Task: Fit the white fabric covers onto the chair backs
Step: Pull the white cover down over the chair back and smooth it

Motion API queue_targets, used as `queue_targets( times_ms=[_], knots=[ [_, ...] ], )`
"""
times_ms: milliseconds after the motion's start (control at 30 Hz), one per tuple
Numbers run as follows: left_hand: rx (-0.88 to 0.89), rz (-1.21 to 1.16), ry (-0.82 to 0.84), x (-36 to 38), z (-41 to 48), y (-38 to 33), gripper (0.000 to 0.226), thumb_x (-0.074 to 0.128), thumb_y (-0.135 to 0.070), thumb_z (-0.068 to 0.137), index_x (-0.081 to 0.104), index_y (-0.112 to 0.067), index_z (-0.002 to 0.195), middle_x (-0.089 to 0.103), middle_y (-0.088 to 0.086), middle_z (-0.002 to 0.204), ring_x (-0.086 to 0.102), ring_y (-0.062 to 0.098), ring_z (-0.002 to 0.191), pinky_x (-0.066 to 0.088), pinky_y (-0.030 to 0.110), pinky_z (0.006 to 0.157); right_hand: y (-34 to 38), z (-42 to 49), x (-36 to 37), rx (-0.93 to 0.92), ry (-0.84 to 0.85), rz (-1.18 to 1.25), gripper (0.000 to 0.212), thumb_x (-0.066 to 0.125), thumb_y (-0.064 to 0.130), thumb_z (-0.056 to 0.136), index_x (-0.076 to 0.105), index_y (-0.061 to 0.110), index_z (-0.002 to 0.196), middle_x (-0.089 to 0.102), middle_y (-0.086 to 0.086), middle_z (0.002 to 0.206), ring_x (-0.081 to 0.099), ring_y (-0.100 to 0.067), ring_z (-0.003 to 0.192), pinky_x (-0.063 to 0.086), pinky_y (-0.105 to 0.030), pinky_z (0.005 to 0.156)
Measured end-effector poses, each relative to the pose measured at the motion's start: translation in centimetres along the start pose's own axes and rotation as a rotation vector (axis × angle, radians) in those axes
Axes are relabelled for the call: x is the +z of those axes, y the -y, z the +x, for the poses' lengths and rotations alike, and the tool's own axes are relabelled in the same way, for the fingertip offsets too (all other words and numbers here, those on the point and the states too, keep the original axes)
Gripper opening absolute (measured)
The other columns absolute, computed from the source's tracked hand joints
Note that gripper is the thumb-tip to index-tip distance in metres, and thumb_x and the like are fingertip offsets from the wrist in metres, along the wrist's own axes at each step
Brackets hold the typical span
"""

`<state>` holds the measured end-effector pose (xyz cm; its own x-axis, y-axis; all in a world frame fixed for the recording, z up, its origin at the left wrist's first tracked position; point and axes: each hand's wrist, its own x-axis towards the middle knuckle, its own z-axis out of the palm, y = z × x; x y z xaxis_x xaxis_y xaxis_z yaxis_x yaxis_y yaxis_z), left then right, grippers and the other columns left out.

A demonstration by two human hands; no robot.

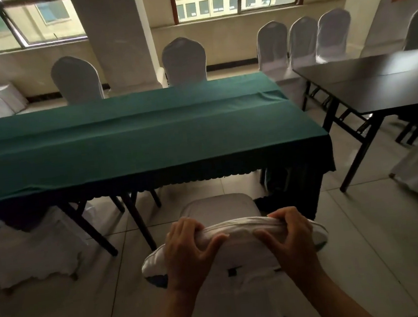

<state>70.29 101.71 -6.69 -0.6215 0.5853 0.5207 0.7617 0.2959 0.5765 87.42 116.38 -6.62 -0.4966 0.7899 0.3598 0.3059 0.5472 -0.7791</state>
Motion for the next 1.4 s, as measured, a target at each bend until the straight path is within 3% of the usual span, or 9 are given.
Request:
queue_targets(
  times_ms=[200, 500, 667, 933, 1100, 1400],
  knots=[
    [0.01, 0.025, -0.037, 3.5, 7.5, 3.2, 0.059, 0.047, -0.079, 0.08, 0.052, -0.02, 0.077, 0.051, -0.004, 0.075, 0.047, 0.017, 0.067, 0.045, 0.035, 0.056, -1.8, 8.0, 4.1, -0.015, -0.005, 0.031, 0.046, 0.064, 0.068, 0.069, 0.053, 0.03, 0.092, 0.057, 0.008, 0.088, 0.054, -0.018, 0.087, 0.044, -0.04, 0.082],
    [0.005, 0.106, -0.099, 9.0, 17.4, 7.2, 0.056, 0.049, -0.075, 0.083, 0.051, -0.019, 0.076, 0.048, -0.004, 0.078, 0.042, 0.016, 0.072, 0.037, 0.031, 0.064, -4.3, 19.8, 9.0, -0.061, -0.02, 0.035, 0.044, 0.065, 0.064, 0.072, 0.057, 0.026, 0.092, 0.058, 0.006, 0.091, 0.052, -0.012, 0.088, 0.045, -0.046, 0.086],
    [0.016, 0.141, -0.114, 10.1, 20.8, 9.7, 0.057, 0.046, -0.075, 0.084, 0.051, -0.019, 0.076, 0.049, -0.005, 0.078, 0.04, 0.014, 0.072, 0.033, 0.028, 0.066, -5.0, 22.5, 12.2, -0.089, -0.075, 0.068, 0.041, 0.063, 0.065, 0.075, 0.054, 0.031, 0.097, 0.055, 0.013, 0.096, 0.046, 0.005, 0.097, 0.039, -0.038, 0.089],
    [-0.001, 0.164, -0.095, 12.2, 26.7, 11.6, 0.062, 0.042, -0.075, 0.085, 0.052, -0.014, 0.077, 0.051, 0.0, 0.079, 0.045, 0.022, 0.074, 0.041, 0.039, 0.068, -5.7, 28.4, 15.2, -0.103, -0.087, 0.008, 0.044, 0.063, 0.061, 0.075, 0.057, 0.023, 0.095, 0.059, 0.004, 0.094, 0.053, -0.016, 0.092, 0.043, -0.049, 0.089],
    [0.015, 0.17, -0.096, 13.2, 28.7, 12.8, 0.06, 0.041, -0.076, 0.085, 0.049, -0.017, 0.078, 0.049, -0.002, 0.079, 0.044, 0.02, 0.074, 0.042, 0.039, 0.066, -6.1, 30.2, 16.3, -0.096, -0.122, 0.0, 0.042, 0.062, 0.062, 0.075, 0.056, 0.025, 0.093, 0.056, 0.007, 0.091, 0.048, -0.01, 0.088, 0.04, -0.046, 0.088],
    [0.011, 0.174, -0.088, 14.9, 31.7, 13.7, 0.065, 0.038, -0.077, 0.084, 0.05, -0.014, 0.077, 0.052, 0.001, 0.079, 0.046, 0.024, 0.074, 0.041, 0.04, 0.068, -6.4, 33.1, 17.0, -0.083, -0.116, -0.002, 0.044, 0.062, 0.062, 0.075, 0.056, 0.022, 0.093, 0.059, 0.003, 0.092, 0.052, -0.017, 0.088, 0.042, -0.045, 0.088]
  ],
)
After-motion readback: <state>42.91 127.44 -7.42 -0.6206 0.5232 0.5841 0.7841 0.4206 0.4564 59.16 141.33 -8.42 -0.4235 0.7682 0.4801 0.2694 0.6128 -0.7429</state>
